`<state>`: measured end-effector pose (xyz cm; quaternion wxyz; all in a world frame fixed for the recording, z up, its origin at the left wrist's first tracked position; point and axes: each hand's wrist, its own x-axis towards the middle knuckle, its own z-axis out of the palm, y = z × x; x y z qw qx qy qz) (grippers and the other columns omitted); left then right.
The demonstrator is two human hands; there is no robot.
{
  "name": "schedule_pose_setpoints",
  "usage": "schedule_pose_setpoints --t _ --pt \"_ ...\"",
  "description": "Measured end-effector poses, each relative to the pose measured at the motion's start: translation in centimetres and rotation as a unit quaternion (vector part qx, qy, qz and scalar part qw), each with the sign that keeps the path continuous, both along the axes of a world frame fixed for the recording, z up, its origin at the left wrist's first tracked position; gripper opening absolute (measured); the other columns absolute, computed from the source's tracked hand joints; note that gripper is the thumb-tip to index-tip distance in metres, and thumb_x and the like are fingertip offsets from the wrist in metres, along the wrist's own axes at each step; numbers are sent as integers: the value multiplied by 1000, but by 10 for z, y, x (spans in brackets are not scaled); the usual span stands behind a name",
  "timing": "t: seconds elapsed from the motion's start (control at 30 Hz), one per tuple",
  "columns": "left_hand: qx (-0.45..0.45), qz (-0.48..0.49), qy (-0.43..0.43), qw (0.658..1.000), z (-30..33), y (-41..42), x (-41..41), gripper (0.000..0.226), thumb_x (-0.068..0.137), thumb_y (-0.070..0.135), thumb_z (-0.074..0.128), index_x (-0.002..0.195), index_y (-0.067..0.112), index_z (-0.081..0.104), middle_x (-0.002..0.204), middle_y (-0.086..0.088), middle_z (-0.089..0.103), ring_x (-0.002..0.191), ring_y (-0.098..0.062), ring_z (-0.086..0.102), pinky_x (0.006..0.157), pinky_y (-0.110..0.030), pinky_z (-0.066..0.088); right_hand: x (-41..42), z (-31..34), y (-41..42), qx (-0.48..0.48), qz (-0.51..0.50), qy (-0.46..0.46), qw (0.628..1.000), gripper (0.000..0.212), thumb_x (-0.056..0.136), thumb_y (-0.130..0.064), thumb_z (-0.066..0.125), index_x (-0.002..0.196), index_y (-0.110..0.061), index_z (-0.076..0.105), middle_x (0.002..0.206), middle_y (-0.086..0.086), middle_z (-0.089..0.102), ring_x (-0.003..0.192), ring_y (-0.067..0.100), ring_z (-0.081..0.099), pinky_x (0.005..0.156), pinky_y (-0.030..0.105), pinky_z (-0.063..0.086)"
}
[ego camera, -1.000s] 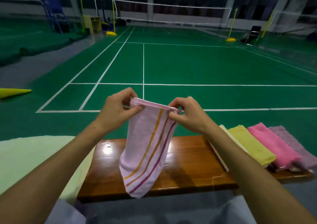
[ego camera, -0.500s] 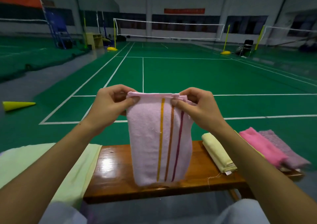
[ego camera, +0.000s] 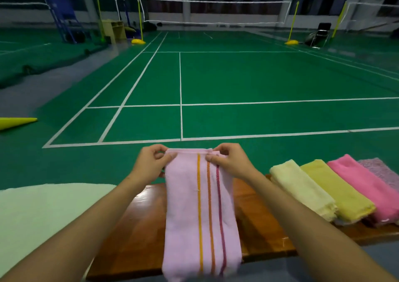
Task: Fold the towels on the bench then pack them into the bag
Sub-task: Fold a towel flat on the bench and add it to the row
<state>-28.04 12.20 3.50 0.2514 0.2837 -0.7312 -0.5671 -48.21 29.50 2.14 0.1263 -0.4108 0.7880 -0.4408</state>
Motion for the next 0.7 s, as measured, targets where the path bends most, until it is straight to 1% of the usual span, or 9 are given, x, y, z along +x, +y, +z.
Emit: schedule_pose_setpoints --t 0.07,0.13,0.2,0.3,0.37,0.43,0.53,0.6,0.7 --pt "16 12 -36 999 -38 -20 -19 17 97 17 74 96 2 64 71 -9 68 66 -20 59 52 -32 58 -19 -35 -20 32 -16 -17 999 29 83 -42 86 90 -15 77 85 -3 74 82 14 67 70 31 49" --pt "19 21 -67 997 -66 -35 -35 18 97 20 74 96 4 66 78 -17 71 67 -20 62 57 -38 59 -32 -61 -32 50 -37 -34 997 30 82 -44 86 85 -16 76 83 -2 73 82 16 66 73 34 50" --pt "4 26 -89 996 -87 -46 -49 15 95 23 77 93 11 68 83 -17 76 69 -21 66 63 -45 60 -41 -80 -40 71 -46 -28 996 28 82 -44 86 84 -18 76 83 -4 73 82 14 67 73 35 52" --pt "-37 51 -113 992 -98 -54 -58 14 92 23 80 95 20 67 80 -9 76 68 -21 69 57 -38 60 -51 -93 -41 79 -59 5 995 16 85 -35 84 88 -22 75 85 -9 73 82 10 68 77 35 58" --pt "-72 61 -123 988 -96 -54 -53 18 91 19 79 101 21 65 74 -4 74 65 -22 72 53 -37 60 -54 -93 -33 64 -77 22 995 11 88 -28 82 94 -21 75 91 -10 72 86 6 68 82 31 58" --pt "-96 42 -134 985 -88 -50 -40 18 92 13 77 104 20 65 70 -3 73 65 -26 73 51 -37 59 -49 -85 -19 53 -82 19 995 8 93 -25 78 99 -21 74 94 -12 71 88 3 66 82 26 55" --pt "-93 -18 -146 985 -72 -33 -11 18 94 7 74 106 16 64 73 -7 75 65 -34 73 49 -34 57 -24 -71 12 48 -65 8 997 3 95 -24 76 97 -23 75 93 -14 71 87 2 66 78 22 57" --pt "-102 -54 -147 982 -64 -14 10 15 95 7 72 106 14 65 77 -6 77 63 -31 72 50 -34 57 2 -68 36 46 -41 -2 998 3 95 -24 76 95 -26 75 91 -14 72 85 2 68 76 21 59" --pt "-109 -110 -139 978 -61 20 43 13 97 9 70 106 17 66 81 -5 77 63 -28 72 53 -38 58 42 -70 73 51 20 -16 998 5 96 -24 74 98 -28 76 93 -15 73 90 1 69 81 26 61"
